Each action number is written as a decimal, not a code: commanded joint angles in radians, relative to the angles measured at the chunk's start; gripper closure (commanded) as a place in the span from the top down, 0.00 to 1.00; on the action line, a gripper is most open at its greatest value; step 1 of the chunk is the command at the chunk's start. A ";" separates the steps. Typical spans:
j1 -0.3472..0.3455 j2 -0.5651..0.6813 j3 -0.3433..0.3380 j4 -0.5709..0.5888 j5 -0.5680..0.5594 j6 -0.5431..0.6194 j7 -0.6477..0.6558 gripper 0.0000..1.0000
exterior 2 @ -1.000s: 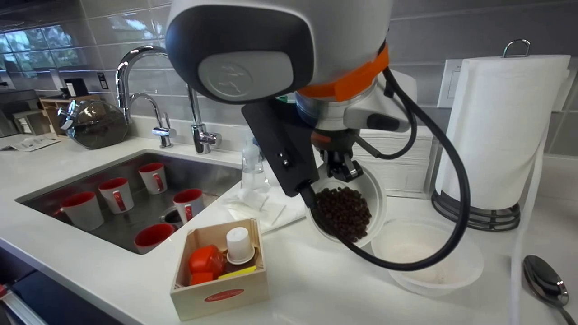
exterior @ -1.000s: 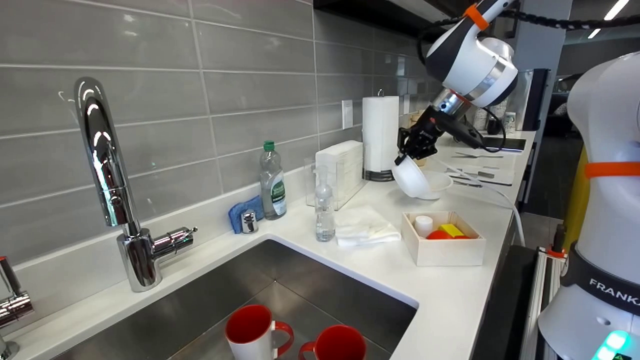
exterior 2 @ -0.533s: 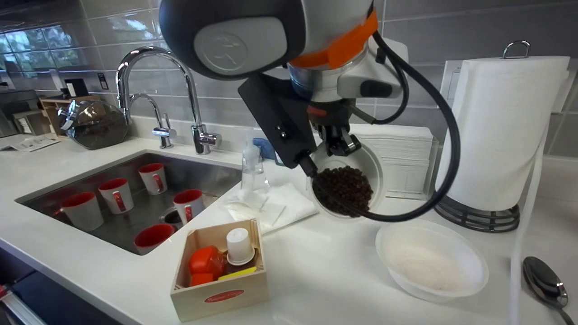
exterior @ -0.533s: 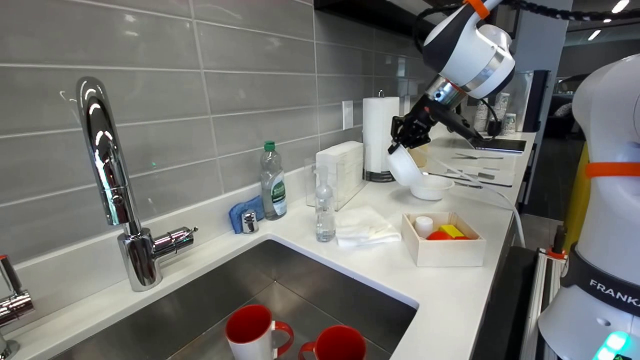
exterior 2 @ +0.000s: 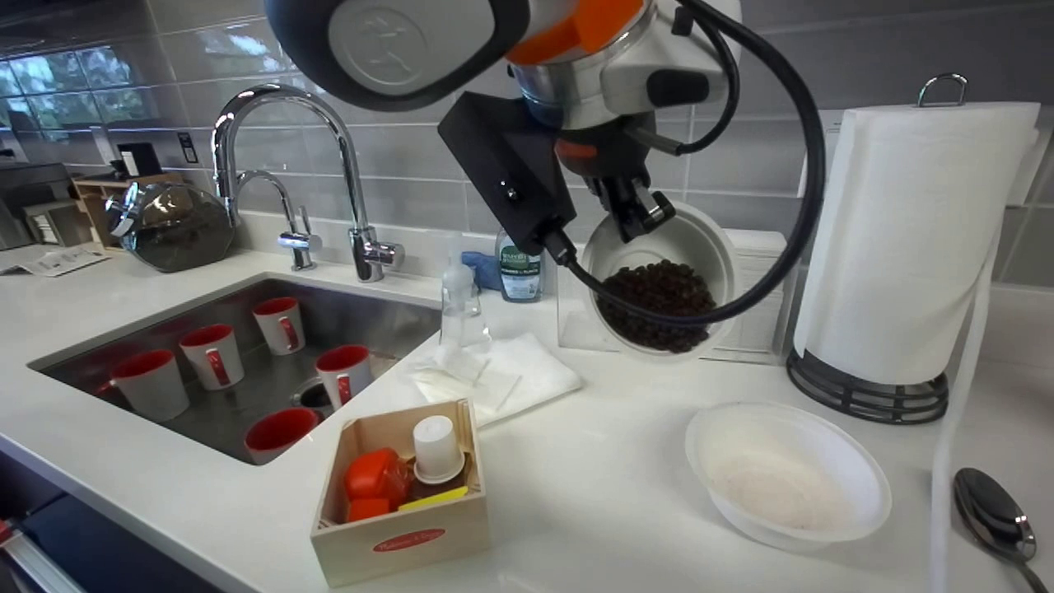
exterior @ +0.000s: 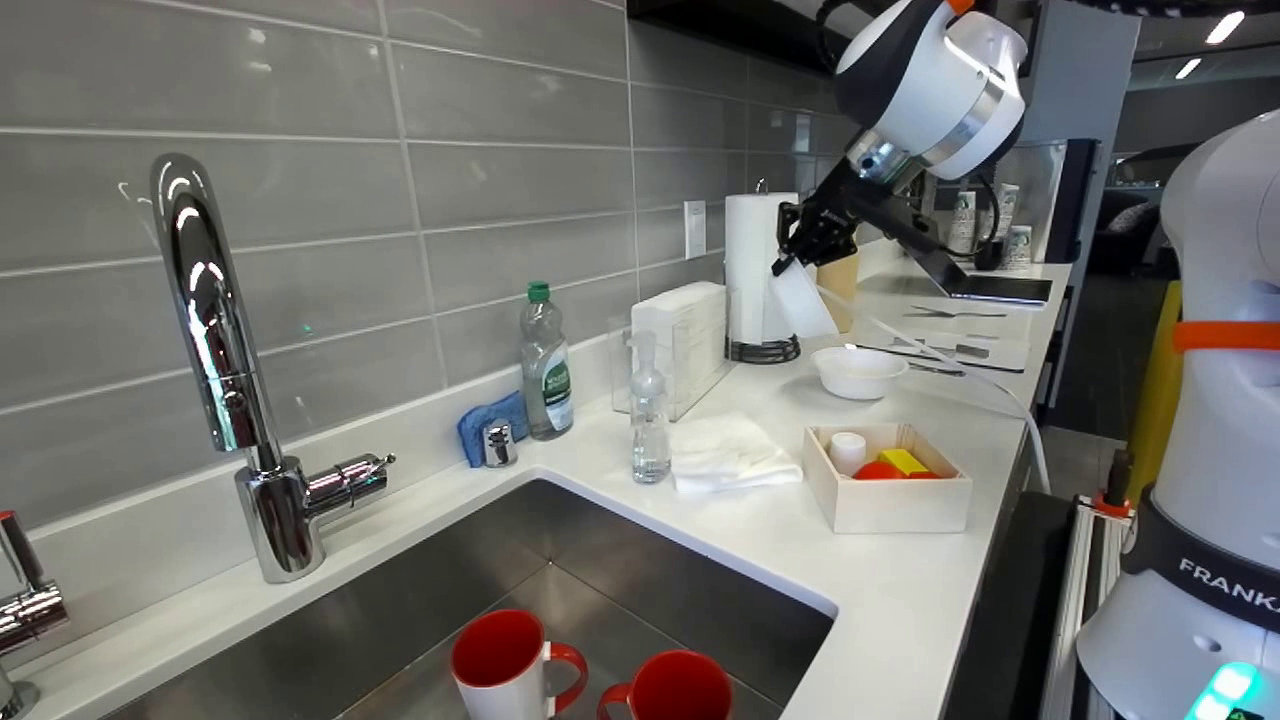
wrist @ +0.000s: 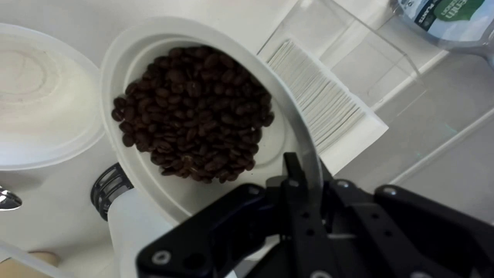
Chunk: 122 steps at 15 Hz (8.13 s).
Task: Move some objects from the bowl on the left into the bowl on the right
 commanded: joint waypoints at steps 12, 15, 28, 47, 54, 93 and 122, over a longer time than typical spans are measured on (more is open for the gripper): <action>-0.079 0.083 0.040 -0.004 0.185 0.194 0.004 0.00; -0.069 0.098 0.021 -0.005 0.198 0.225 0.016 0.00; 0.146 0.146 -0.188 0.011 0.194 0.314 0.088 0.00; 0.520 0.080 -0.503 0.002 0.144 0.694 0.079 0.00; 0.651 0.062 -0.633 0.002 0.134 0.762 0.081 0.00; 1.018 -0.019 -0.955 0.038 -0.019 1.060 0.143 0.00; 1.161 0.004 -1.072 0.112 -0.025 1.160 0.148 0.00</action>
